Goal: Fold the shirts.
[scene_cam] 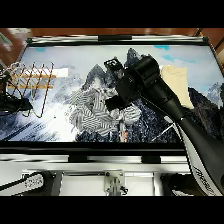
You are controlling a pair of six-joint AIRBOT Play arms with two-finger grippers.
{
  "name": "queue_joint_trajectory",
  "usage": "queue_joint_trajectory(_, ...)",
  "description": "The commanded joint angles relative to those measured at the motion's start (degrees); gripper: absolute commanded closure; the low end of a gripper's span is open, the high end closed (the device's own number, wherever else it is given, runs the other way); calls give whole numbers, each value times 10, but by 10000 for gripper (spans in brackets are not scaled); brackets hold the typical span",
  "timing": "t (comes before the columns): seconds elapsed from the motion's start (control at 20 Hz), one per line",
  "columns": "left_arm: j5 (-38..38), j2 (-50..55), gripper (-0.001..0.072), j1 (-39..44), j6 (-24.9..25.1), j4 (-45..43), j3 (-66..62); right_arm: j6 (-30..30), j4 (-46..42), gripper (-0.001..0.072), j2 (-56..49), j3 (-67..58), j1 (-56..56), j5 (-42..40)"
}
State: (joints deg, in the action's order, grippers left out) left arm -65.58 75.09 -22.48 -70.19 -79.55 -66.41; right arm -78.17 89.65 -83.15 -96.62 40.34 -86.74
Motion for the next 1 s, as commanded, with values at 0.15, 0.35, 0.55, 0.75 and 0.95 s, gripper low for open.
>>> queue_joint_trajectory(0.15, 48, 70, 124, 3, 38, 12, 2, 0, 1, 630, 0, 0, 0, 7)
queue_joint_trajectory(0.35, 59, 105, 126, 3, 39, 11, 2, 0, 2, 630, 0, 0, 0, 9)
queue_joint_trajectory(0.55, 67, 132, 155, 3, 53, 12, 2, 1, 3, 630, 0, 0, 0, 15)
queue_joint_trajectory(0.75, 66, 155, 165, 4, 53, 12, 2, 6, 3, 630, 0, 0, 0, 18)
queue_joint_trajectory(0.95, 70, 155, 240, 4, 64, 12, 1, 14, 4, 630, 0, 0, 0, 26)
